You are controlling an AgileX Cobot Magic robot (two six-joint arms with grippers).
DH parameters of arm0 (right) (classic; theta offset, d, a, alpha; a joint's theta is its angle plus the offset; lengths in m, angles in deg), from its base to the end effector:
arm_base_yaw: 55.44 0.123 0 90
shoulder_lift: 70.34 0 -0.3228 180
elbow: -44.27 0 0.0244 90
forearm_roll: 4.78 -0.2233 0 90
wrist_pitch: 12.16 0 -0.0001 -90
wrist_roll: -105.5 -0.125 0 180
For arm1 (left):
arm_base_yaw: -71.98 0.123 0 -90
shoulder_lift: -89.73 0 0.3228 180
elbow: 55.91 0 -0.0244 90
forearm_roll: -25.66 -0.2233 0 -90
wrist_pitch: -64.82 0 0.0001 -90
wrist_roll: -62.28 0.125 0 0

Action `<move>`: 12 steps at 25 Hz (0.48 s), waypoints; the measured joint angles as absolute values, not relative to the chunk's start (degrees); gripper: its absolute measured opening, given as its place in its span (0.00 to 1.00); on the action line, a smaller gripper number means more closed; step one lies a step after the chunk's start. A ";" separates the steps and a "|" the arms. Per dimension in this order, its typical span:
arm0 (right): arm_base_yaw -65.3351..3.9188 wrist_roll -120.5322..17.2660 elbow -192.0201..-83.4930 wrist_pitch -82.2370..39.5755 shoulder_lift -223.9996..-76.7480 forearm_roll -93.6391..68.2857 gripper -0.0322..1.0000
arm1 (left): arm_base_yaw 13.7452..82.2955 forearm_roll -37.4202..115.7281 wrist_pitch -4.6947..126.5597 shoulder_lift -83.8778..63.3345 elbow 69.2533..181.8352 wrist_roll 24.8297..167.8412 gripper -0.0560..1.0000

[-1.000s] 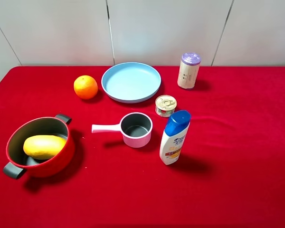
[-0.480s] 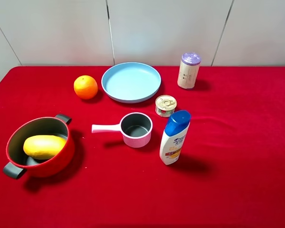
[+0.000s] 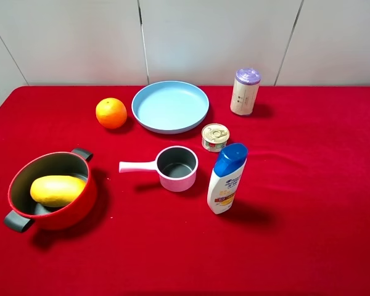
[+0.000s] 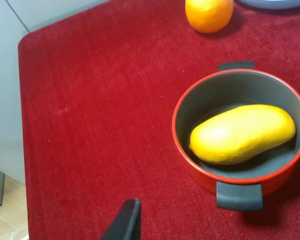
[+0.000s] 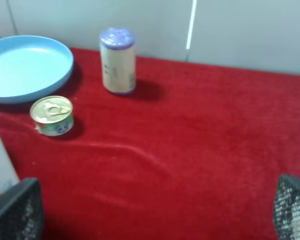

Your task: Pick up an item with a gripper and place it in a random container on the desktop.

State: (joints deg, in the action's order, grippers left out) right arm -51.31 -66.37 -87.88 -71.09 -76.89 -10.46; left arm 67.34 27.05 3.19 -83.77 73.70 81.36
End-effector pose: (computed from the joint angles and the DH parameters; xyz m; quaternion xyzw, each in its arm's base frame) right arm -0.0396 0.0078 0.2605 -0.0911 0.8295 0.0303 0.5503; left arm -0.0373 0.0004 0.2422 0.1771 0.8410 0.0522 0.5086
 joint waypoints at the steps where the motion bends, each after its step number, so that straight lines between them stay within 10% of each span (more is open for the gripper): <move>1: -51.31 -66.37 -87.33 -70.89 -76.89 -10.98 0.70 | 67.34 27.05 3.19 -83.77 73.70 81.36 0.98; 12: -51.31 -66.37 -86.34 -70.83 -76.89 -12.44 0.70 | 67.34 27.05 3.19 -83.77 73.70 81.36 0.98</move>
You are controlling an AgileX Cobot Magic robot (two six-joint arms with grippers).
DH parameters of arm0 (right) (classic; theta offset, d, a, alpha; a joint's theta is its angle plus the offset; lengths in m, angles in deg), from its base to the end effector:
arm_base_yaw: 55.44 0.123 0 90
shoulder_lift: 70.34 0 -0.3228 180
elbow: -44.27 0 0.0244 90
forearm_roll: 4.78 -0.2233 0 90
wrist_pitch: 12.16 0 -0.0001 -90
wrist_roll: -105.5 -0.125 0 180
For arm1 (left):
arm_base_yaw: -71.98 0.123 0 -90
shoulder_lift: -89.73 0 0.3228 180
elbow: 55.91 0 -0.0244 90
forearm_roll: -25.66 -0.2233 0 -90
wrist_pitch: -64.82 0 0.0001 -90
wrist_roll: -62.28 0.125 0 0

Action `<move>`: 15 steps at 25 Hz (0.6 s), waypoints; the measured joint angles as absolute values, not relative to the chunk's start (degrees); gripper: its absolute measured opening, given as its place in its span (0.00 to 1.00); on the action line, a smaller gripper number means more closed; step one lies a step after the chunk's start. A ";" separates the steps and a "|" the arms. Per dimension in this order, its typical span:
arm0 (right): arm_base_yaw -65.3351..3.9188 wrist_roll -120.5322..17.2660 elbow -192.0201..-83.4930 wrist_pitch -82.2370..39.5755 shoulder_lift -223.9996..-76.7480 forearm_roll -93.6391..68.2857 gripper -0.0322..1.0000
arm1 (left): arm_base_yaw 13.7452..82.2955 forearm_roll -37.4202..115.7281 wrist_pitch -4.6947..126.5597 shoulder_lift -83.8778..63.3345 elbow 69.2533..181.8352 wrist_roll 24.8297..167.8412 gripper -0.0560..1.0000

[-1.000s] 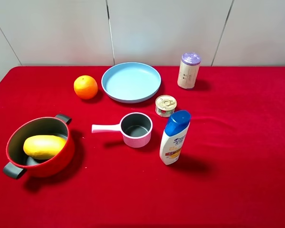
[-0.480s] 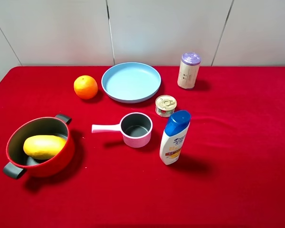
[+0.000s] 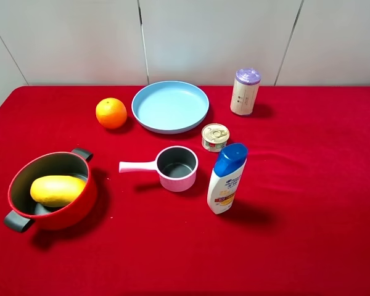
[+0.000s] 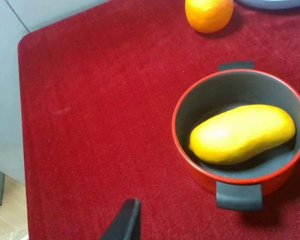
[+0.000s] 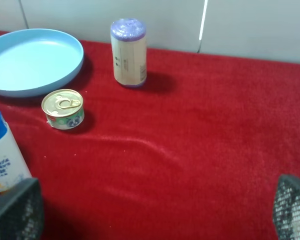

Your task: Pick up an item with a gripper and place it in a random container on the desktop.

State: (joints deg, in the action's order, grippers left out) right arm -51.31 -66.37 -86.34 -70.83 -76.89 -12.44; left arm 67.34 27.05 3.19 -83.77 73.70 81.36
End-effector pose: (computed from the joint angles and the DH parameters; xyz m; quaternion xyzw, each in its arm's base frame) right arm -0.0372 0.0116 0.2537 -0.0912 0.8347 0.0479 0.5410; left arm -0.0373 0.0004 0.2422 0.1771 0.8410 0.0522 0.5086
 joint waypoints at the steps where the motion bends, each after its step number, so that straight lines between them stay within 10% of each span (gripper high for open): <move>1: -51.31 -66.37 -86.34 -70.83 -76.89 -12.51 0.70 | 67.34 27.05 3.19 -83.77 73.70 81.36 0.98; 15: -51.31 -66.37 -86.34 -70.83 -76.89 -12.53 0.70 | 67.34 27.05 3.19 -83.77 73.70 81.36 0.98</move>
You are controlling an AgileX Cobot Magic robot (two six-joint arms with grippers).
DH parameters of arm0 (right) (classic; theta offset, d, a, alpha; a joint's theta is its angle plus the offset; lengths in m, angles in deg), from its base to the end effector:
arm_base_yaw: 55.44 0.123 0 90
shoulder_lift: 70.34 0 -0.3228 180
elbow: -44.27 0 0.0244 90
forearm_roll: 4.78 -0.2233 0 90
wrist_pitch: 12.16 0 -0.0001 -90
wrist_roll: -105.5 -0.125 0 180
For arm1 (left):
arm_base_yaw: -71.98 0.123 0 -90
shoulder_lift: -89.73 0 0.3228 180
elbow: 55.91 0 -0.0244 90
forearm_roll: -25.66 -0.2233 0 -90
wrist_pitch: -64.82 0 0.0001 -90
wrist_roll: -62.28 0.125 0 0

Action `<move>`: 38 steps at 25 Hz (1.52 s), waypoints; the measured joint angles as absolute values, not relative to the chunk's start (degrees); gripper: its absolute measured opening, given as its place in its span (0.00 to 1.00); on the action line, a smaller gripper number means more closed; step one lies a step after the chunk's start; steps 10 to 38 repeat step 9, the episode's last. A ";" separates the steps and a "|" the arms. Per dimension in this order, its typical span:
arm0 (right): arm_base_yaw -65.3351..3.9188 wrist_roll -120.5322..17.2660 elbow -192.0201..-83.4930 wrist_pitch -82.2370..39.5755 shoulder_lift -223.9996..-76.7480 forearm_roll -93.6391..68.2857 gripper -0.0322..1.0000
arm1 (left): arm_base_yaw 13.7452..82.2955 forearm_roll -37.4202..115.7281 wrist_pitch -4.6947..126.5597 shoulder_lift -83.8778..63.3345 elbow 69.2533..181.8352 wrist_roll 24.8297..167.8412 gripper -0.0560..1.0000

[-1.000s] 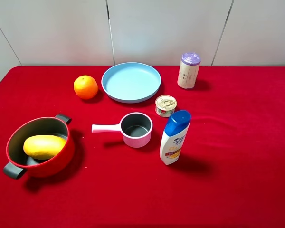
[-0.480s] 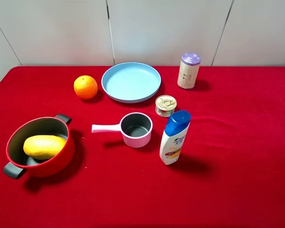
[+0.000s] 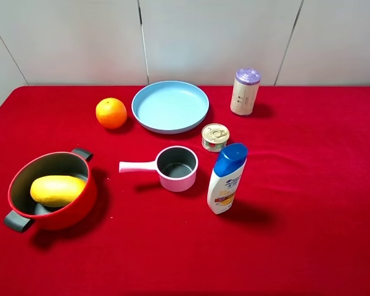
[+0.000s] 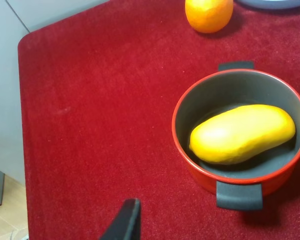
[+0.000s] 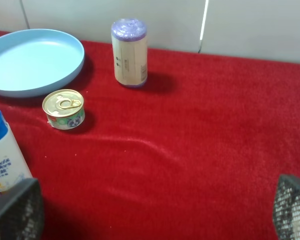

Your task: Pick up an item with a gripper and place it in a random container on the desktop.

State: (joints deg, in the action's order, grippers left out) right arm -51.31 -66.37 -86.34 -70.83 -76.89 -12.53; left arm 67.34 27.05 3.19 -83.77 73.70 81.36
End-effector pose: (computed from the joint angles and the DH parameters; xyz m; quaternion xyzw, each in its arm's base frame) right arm -0.0373 0.0118 0.2538 -0.0913 0.8347 0.0487 0.5410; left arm -0.0373 0.0004 0.2422 0.1771 0.8410 0.0522 0.5086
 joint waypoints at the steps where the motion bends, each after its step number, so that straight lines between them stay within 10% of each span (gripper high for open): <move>1: -51.31 -66.37 -86.34 -70.83 -76.89 -12.53 0.70 | 67.34 27.05 3.19 -83.77 73.70 81.36 0.98; 38: -51.31 -66.37 -86.34 -70.83 -76.89 -12.53 0.70 | 67.34 27.05 3.19 -83.77 73.70 81.36 0.98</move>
